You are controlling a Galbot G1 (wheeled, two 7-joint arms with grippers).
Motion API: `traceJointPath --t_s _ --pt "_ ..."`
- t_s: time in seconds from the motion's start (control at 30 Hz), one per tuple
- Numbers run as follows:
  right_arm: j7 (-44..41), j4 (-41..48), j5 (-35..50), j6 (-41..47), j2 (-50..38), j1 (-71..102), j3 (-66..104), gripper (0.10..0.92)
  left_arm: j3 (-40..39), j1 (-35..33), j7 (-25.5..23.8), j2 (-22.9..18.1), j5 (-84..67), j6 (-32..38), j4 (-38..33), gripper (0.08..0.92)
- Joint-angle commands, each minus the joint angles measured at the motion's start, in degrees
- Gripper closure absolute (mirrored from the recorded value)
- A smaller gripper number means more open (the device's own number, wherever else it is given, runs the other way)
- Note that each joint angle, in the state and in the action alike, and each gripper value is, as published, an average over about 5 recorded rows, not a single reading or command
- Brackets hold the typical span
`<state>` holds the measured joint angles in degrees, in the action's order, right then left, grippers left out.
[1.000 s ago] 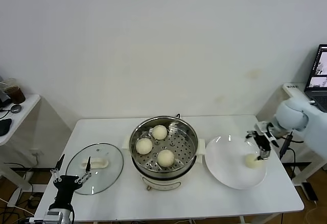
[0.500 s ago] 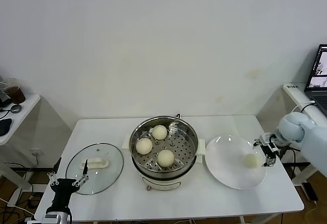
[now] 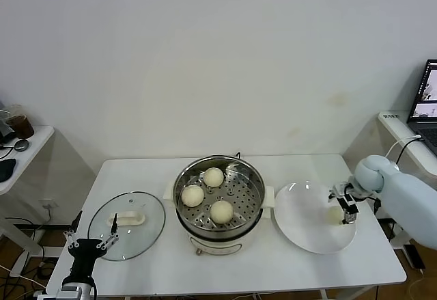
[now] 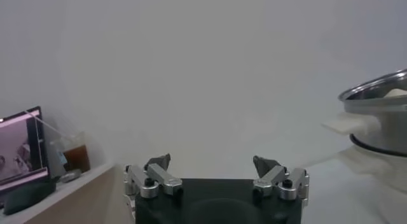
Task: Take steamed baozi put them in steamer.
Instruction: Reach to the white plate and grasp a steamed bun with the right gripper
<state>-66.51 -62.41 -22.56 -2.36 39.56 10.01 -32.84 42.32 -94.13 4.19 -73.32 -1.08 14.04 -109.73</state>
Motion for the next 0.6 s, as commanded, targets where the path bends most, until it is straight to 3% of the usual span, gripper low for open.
traceJointPath --t_s 0.03,0.47,0.6 --pt "-0.8 2.0 -1.9 0.4 2.0 0.7 0.7 0.272 0.1 0.0 0.0 0.1 -0.1 0.0 0.0 0.177" --pt "-3.6 -1.9 1.1 1.5 -0.6 -0.9 -0.7 0.545 0.4 0.0 0.0 0.2 -0.3 0.0 -0.4 0.177" --pt "-4.7 -5.0 4.5 2.1 -3.7 -4.6 -4.1 0.562 0.4 0.0 -0.1 0.4 -0.4 0.0 -0.5 0.177"
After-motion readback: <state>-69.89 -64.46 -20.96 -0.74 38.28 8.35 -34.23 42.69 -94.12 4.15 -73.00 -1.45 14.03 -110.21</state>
